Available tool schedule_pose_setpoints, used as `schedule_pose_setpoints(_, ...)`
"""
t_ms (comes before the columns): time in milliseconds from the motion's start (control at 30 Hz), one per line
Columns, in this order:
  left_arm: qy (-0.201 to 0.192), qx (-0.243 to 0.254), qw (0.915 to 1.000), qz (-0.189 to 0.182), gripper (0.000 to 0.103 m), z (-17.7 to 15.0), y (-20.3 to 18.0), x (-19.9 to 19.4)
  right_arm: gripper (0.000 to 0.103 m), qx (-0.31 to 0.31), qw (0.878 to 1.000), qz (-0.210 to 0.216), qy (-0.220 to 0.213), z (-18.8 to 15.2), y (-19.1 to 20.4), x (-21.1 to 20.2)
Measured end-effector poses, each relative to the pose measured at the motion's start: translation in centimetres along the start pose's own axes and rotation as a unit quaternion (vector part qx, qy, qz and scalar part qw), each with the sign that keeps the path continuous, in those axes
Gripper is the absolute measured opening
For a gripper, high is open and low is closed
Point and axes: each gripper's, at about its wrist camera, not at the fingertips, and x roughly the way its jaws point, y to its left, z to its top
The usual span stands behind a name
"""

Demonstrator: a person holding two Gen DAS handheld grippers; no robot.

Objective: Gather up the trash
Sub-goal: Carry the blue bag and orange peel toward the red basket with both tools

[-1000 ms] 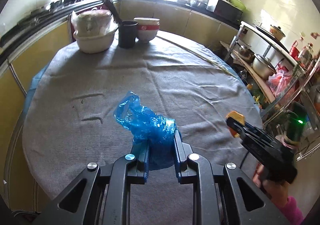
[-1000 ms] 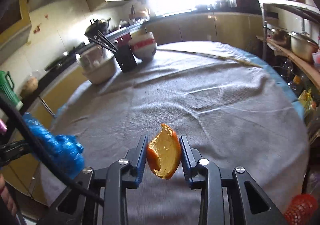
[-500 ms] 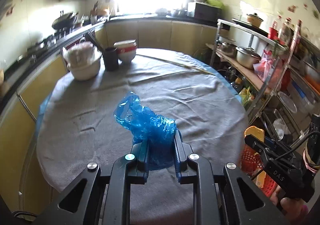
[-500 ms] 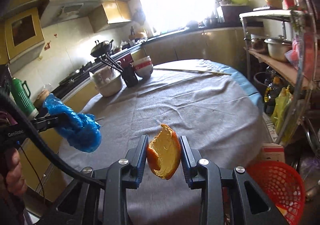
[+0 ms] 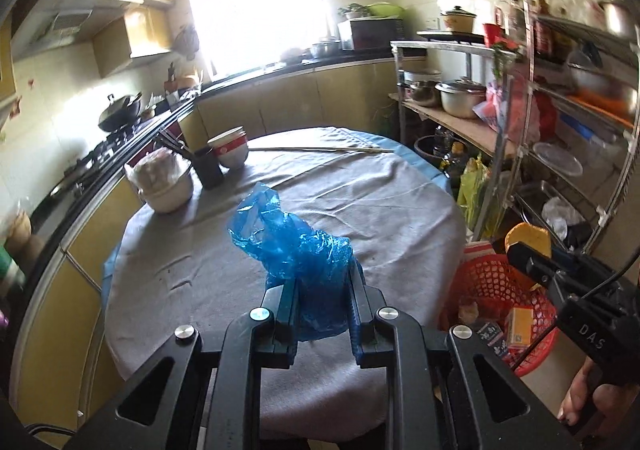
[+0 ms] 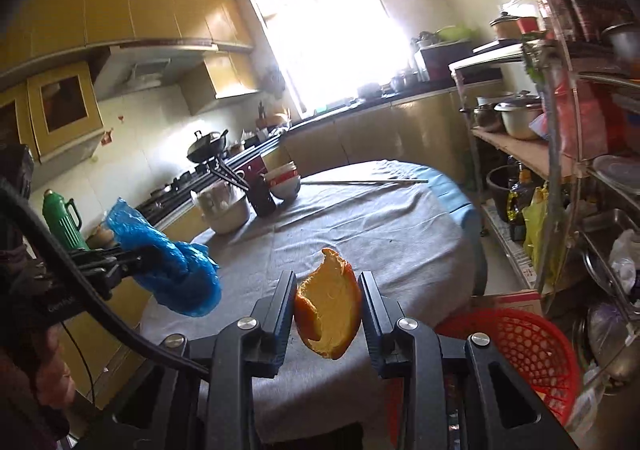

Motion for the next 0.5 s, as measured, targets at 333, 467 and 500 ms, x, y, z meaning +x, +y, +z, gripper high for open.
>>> schedule_pose_setpoints(333, -0.016, 0.059, 0.9981, 0.005, 0.021, 0.9, -6.4, -1.4, 0.034, 0.017, 0.999, -0.020, -0.030, -0.6, -3.9, -5.6)
schedule_pose_setpoints(467, -0.015, 0.086, 0.9962, 0.001, 0.021, 1.3, -9.2, -1.2, 0.034, 0.034, 0.998, -0.029, -0.040, -0.8, -5.8, -7.0)
schedule_pose_setpoints(500, -0.015, 0.093, 0.9956, 0.001, 0.021, 1.4, -9.9, -1.1, 0.034, 0.040, 0.998, -0.030, -0.042, -0.9, -6.3, -7.3)
